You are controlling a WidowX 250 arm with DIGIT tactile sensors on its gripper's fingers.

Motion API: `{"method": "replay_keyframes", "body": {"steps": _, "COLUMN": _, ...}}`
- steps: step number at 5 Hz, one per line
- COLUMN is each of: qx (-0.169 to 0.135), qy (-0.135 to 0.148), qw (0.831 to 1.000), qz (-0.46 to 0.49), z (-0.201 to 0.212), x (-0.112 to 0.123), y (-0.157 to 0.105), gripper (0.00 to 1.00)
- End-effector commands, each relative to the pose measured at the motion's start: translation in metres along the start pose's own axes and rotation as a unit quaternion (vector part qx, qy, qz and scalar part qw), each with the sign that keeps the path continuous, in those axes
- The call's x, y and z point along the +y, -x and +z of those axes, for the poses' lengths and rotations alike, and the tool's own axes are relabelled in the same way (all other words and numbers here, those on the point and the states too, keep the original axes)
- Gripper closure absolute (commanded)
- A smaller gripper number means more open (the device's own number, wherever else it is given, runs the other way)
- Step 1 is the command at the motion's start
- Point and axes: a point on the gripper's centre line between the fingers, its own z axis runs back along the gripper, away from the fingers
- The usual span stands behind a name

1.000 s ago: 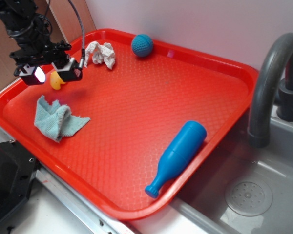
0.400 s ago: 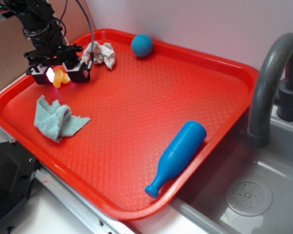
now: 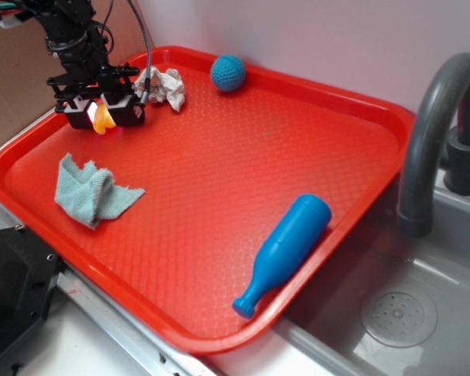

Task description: Grab the yellow duck.

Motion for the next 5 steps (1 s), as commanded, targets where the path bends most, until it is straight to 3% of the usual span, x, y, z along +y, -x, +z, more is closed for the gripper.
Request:
{"method": "replay_keyframes", "body": {"steps": 1, "qx": -0.028, "qy": 0.017, "qw": 0.999, "qz": 0.017, "z": 0.04, "x": 0.003, "y": -0.009, "gripper": 1.0}}
{"method": "replay_keyframes", "body": {"steps": 2, "qx": -0.035, "qy": 0.039, "qw": 0.999, "qz": -0.012, "z": 0.091, "x": -0.012, "y": 0.006, "gripper": 1.0}}
{"method": "replay_keyframes", "body": {"steps": 3, "qx": -0.023, "qy": 0.078, "qw": 0.995, "qz": -0.059, "z": 0.136, "x": -0.034, "y": 0.022, "gripper": 1.0}}
{"method": "replay_keyframes", "body": {"steps": 4, "qx": -0.035, "qy": 0.116, "qw": 0.985, "qz": -0.12, "z": 0.173, "x": -0.06, "y": 0.05, "gripper": 1.0}}
{"method": "replay_keyframes", "body": {"steps": 5, "qx": -0.052, "qy": 0.118, "qw": 0.981, "qz": -0.146, "z": 0.195, "x": -0.072, "y": 0.073, "gripper": 1.0}}
